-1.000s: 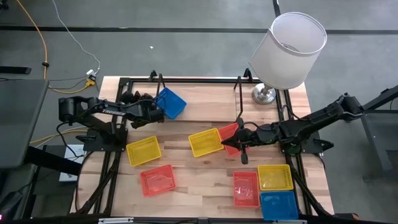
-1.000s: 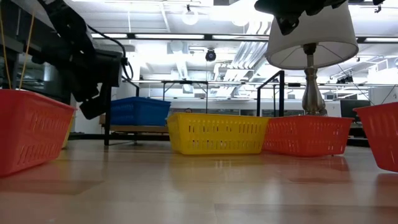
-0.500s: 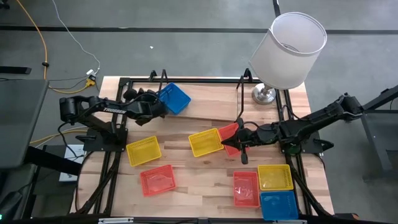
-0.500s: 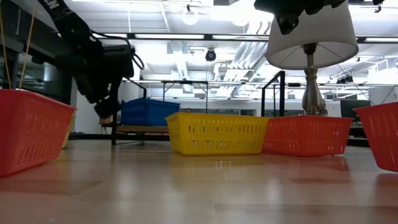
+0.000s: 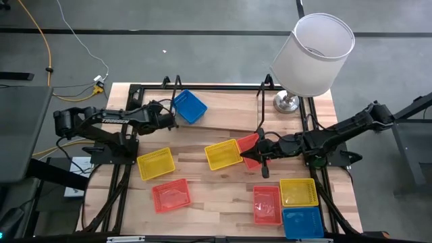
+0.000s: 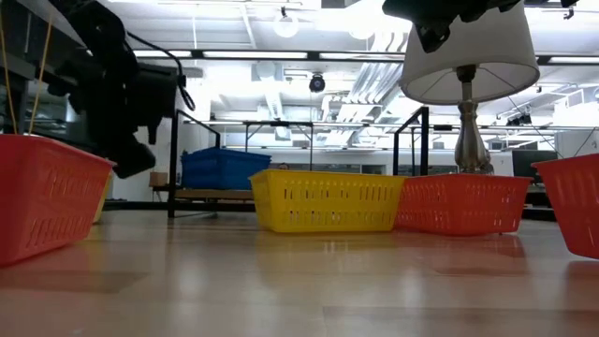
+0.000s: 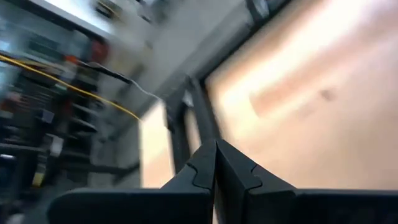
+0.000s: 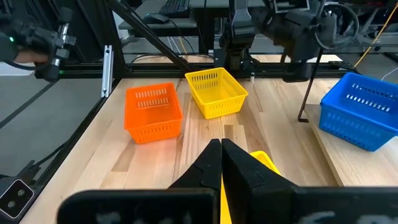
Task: Stack baskets on shelf by color
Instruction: Stack the left blue bin on the blue bin on the shelf
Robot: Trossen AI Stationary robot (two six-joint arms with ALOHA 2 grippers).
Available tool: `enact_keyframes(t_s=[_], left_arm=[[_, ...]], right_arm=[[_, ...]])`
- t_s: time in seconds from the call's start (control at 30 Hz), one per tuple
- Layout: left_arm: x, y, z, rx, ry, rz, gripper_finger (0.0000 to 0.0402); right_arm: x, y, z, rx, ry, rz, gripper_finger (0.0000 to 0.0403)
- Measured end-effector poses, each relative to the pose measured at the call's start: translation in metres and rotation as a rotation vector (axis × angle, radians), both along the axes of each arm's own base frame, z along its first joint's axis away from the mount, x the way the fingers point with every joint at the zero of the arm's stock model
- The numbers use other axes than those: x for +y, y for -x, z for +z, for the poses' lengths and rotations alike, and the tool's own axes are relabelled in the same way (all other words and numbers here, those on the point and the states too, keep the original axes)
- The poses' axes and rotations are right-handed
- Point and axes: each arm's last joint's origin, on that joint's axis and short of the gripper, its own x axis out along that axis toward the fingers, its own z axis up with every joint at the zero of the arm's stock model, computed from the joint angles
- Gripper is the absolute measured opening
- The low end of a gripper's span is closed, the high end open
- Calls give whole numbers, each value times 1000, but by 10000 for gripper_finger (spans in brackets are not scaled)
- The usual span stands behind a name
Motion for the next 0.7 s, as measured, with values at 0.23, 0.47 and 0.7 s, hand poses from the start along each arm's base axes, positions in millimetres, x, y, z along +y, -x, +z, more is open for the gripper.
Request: enact_keyframes(t_s=[0.23, 0.47, 0.7], left_arm=[[-5, -6, 34, -283, 260, -31, 0], [-22, 2, 72, -288, 505, 6, 0], [-62, -4, 102, -374, 837, -230, 0]], right_arm=[[0, 0, 0, 0, -2, -1, 0], [0, 0, 0, 0, -3, -1, 0], [0, 0, 0, 0, 0, 0, 0]])
